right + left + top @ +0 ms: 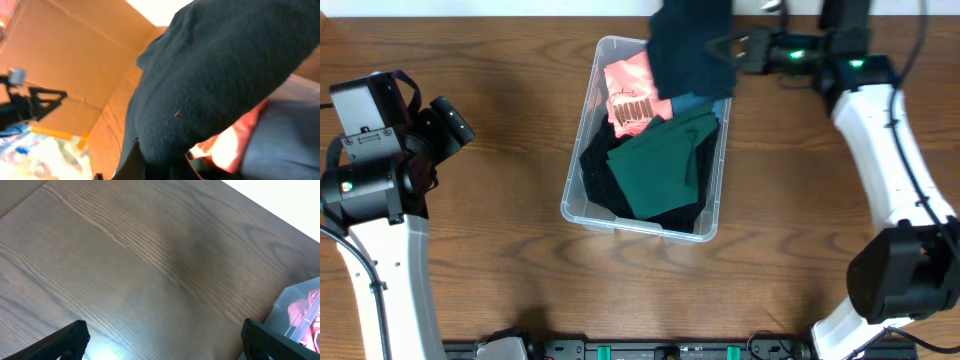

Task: Pack container
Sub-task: 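Lift the black cloth and carry it over the bin, then lower the black cloth into the bin and release it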

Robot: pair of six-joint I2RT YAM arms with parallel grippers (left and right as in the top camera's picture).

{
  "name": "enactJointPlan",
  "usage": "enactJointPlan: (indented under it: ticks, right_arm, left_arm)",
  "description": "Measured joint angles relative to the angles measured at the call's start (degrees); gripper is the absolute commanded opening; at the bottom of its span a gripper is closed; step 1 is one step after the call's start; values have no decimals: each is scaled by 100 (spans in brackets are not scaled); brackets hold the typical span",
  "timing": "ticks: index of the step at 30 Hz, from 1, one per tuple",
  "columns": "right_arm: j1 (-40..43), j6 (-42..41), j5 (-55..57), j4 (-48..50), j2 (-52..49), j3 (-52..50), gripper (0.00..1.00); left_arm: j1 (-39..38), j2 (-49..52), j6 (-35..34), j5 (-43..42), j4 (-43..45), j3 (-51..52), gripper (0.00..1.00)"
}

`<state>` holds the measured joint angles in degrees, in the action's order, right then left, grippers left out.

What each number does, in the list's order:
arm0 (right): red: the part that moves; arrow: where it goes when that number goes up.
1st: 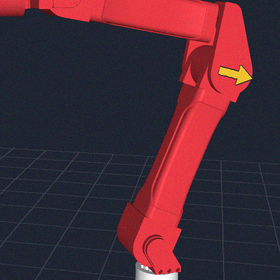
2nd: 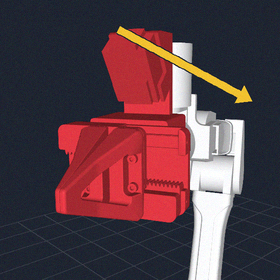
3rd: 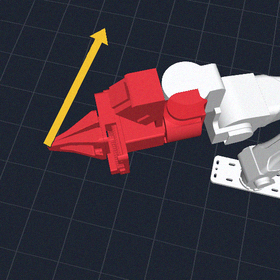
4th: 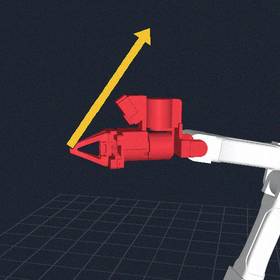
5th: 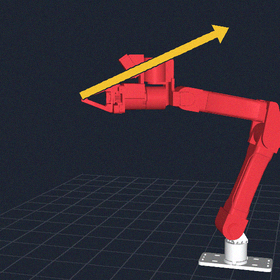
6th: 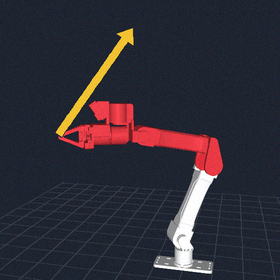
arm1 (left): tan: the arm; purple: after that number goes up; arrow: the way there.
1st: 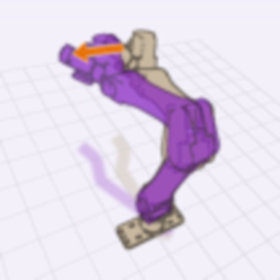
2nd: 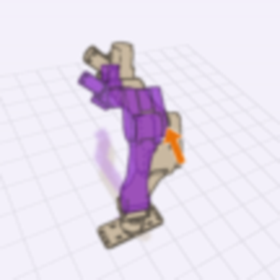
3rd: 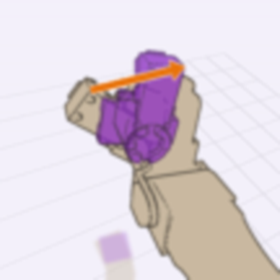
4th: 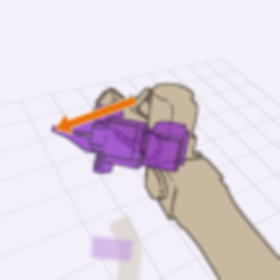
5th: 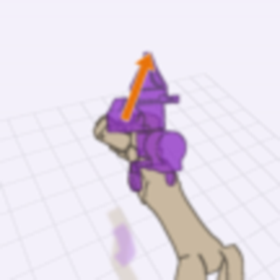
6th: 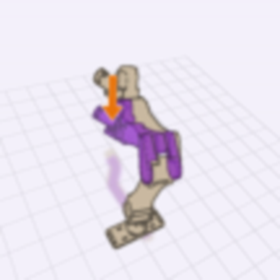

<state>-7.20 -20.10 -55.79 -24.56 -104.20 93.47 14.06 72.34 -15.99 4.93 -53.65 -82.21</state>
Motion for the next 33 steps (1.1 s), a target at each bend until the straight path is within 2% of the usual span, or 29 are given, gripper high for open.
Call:
enactJointPlan:
  ticks: [4, 8, 12, 13, 14, 16, 18, 19, 23, 25, 27, 33]
  right_arm:
    - [-448, 136, 654, 284, 0, -501, 1]
    - [-787, 302, 1460, 1102, -131, -1193, 1]
    - [-1040, 363, 2050, 1720, -503, -1471, 1]
    - [-1084, 376, 2140, 1808, -621, -1473, 3]
    - [-1123, 382, 2205, 1847, -728, -1473, 10]
    - [-1147, 382, 2234, 1873, -901, -1473, 31]
    - [-1145, 455, 2140, 1880, -986, -1475, 34]
    - [-1132, 487, 2094, 1873, -988, -1478, 34]
    - [-1078, 503, 1954, 1851, -846, -1480, 21]
    - [-1036, 479, 1862, 1816, -660, -1480, 19]
    - [-1008, 457, 1683, 1821, -365, -1480, 3]
    - [-1040, 247, 960, 1840, 470, -1480, 1]
  left_arm:
    - [0, 0, 0, 0, 2, 0, 98]
    - [0, 0, 0, 0, 2, 0, 98]
    - [0, 0, 0, 0, 2, 0, 98]
    - [0, 0, 0, 0, 2, 0, 98]
    - [0, 0, 0, 0, 2, 0, 98]
    - [-2, 0, 0, 0, 2, 0, 98]
    - [0, 0, 0, 0, 0, 0, 98]
    - [-2, 0, 0, 0, 2, 0, 98]
    - [-2, 0, 0, 0, 0, 0, 98]
    - [-2, 0, 0, 0, 2, 0, 98]
    - [0, 0, 0, 0, 2, 0, 98]
    - [-2, 0, 0, 0, 2, 0, 98]
